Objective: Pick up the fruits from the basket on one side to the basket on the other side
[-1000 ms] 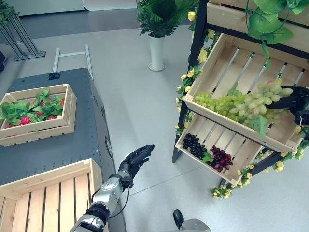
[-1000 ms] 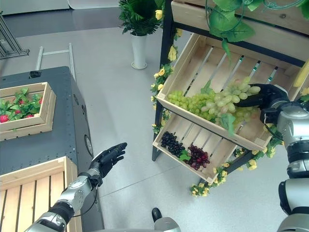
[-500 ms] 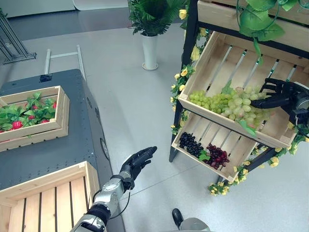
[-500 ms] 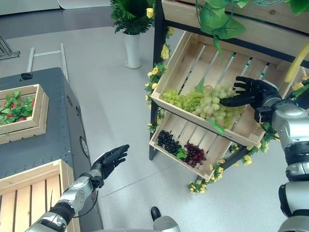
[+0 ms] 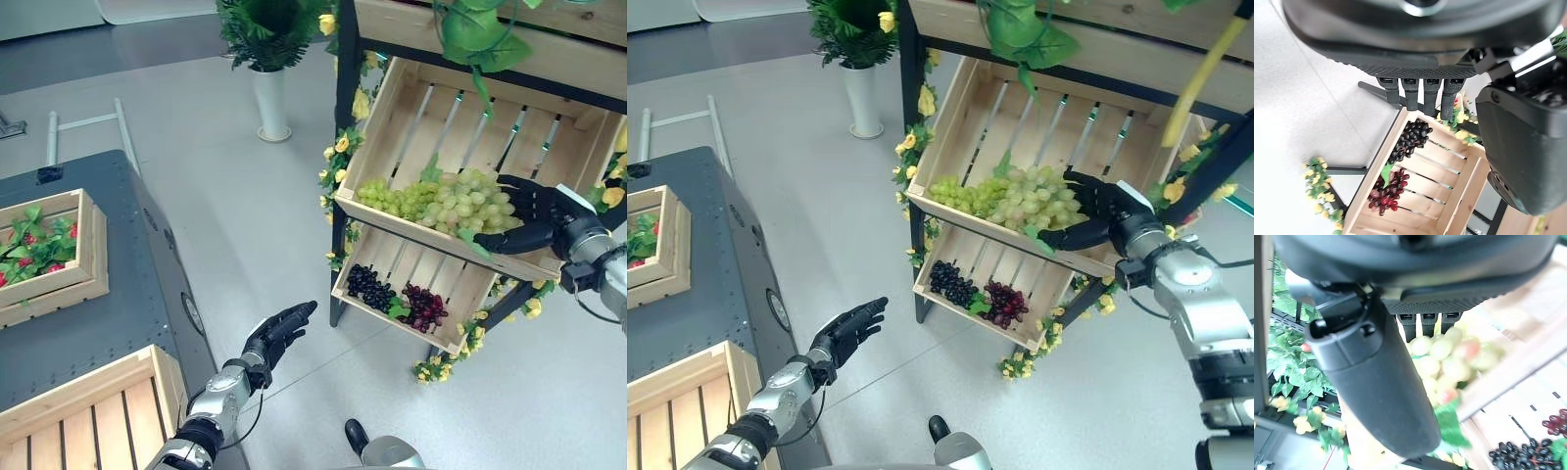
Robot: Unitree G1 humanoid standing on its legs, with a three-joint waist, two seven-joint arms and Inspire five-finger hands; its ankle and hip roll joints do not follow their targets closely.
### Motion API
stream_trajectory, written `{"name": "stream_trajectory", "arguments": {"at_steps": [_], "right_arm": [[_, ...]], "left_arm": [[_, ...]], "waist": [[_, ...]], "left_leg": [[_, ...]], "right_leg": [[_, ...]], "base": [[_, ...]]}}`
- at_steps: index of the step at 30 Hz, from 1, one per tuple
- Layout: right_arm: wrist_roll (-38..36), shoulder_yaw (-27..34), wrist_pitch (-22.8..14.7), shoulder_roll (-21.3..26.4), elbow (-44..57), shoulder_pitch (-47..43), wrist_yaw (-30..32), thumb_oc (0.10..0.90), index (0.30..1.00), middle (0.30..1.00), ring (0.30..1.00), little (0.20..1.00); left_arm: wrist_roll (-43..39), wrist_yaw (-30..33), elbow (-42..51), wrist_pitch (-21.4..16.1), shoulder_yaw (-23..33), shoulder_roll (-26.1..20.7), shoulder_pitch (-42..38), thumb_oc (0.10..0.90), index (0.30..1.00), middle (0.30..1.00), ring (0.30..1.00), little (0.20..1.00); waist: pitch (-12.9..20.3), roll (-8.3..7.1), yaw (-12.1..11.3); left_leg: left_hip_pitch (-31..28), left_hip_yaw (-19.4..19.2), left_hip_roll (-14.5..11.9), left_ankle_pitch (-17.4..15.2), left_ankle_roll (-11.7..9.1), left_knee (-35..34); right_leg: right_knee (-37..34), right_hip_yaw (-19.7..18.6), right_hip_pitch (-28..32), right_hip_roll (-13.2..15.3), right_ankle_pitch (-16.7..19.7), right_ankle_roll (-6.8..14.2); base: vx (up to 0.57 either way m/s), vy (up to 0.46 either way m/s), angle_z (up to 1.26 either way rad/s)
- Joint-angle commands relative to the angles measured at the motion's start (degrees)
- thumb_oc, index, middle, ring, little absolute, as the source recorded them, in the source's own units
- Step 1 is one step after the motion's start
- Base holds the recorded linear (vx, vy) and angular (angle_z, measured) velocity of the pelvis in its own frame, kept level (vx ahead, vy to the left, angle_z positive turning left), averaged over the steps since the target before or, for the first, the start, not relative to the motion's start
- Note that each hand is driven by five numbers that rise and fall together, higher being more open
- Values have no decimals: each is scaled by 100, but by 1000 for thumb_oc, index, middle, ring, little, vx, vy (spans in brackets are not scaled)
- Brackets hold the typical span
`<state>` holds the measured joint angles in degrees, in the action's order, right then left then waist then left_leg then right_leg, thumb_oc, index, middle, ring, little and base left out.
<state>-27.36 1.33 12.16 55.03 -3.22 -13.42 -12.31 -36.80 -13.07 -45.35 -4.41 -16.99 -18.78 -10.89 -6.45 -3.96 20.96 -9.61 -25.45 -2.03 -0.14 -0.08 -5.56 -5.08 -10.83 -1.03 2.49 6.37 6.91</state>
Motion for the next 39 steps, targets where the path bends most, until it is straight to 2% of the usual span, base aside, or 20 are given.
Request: {"name": "stream_trajectory", "arguments": {"at_steps": [1, 4, 9, 12, 15, 23, 27, 30, 32, 34, 39], "right_arm": [[210, 732, -857, 41, 268, -459, 137, 800, 900, 900, 900, 900], [317, 1045, -1035, 46, 682, 78, 23, 800, 900, 900, 900, 900], [499, 1386, -1383, 19, 973, 451, 135, 800, 900, 900, 900, 900], [955, 1720, -1691, -4, 1297, 834, 357, 800, 900, 900, 900, 900], [1380, 1940, -1800, -92, 1580, 1235, 445, 800, 900, 900, 900, 900], [1826, 2024, -2029, -71, 1602, 1403, 850, 800, 900, 900, 900, 900], [2057, 2127, -2427, -144, 1773, 1422, 1185, 800, 900, 900, 900, 900], [2609, 2149, -2749, -205, 1990, 1441, 1465, 800, 900, 900, 900, 900], [2724, 2119, -2828, -213, 2077, 1429, 1545, 800, 900, 900, 900, 900], [3084, 2038, -3143, -218, 2155, 1351, 1724, 800, 900, 900, 900, 900], [3636, 1861, -3502, -302, 2296, 1275, 1867, 800, 900, 900, 900, 900]], "left_arm": [[-88, -181, 340, -398, 206, -67, -224, 800, 900, 900, 900, 900], [-103, -201, 345, -439, 250, -74, -180, 800, 900, 900, 900, 900], [-100, -196, 328, -487, 294, -66, -126, 800, 900, 900, 900, 900], [-87, -224, 348, -532, 363, -73, -22, 800, 900, 900, 900, 900], [-116, -208, 358, -563, 407, -66, 21, 800, 900, 900, 900, 900], [-98, -213, 334, -646, 419, -64, 51, 800, 900, 900, 900, 900], [-69, -237, 323, -647, 444, -48, 99, 800, 900, 900, 900, 900], [-32, -289, 283, -656, 450, -16, 134, 800, 900, 900, 900, 900], [-19, -310, 265, -659, 437, 2, 143, 800, 900, 900, 900, 900], [26, -380, 161, -683, 427, 56, 179, 800, 900, 900, 900, 900], [117, -367, 19, -647, 450, 145, 250, 800, 900, 900, 900, 900]], "waist": [[294, 200, -153], [287, 230, -60], [296, 251, 8], [295, 281, 57], [281, 320, 99], [301, 334, 86], [318, 362, 60], [322, 385, 25], [326, 396, 14], [358, 412, -31], [390, 429, -106]], "left_leg": [[-13, 249, 93, -936, 248, 418], [-30, 179, 94, -956, 260, 414], [-38, 136, 98, -974, 275, 417], [-32, 120, 101, -983, 287, 423], [-38, 106, 112, -988, 301, 420], [-54, 109, 118, -1009, 324, 412], [-58, 145, 128, -992, 329, 376], [-35, 170, 126, -1001, 330, 402], [-35, 182, 129, -1004, 334, 397], [-32, 212, 132, -1012, 334, 403], [-31, 244, 119, -1009, 318, 409]], "right_leg": [[302, 43, 11, -208, -346, 51], [319, 9, -26, -212, -339, 74], [341, -26, -55, -224, -335, 93], [363, -54, -83, -235, -338, 110], [381, -86, -105, -243, -340, 125], [389, -95, -109, -250, -341, 143], [387, -99, -110, -268, -338, 148], [403, -85, -107, -259, -362, 153], [401, -83, -108, -263, -365, 153], [399, -64, -94, -263, -384, 155], [405, -6, -64, -250, -411, 155]], "base": [[15, -4, -5], [10, -2, -3], [11, -3, -10], [4, 0, -3], [-1, 7, -1], [0, 0, 0], [0, 0, 0], [0, 0, 0], [0, 0, 0], [0, 0, 0], [0, 0, 0]]}}
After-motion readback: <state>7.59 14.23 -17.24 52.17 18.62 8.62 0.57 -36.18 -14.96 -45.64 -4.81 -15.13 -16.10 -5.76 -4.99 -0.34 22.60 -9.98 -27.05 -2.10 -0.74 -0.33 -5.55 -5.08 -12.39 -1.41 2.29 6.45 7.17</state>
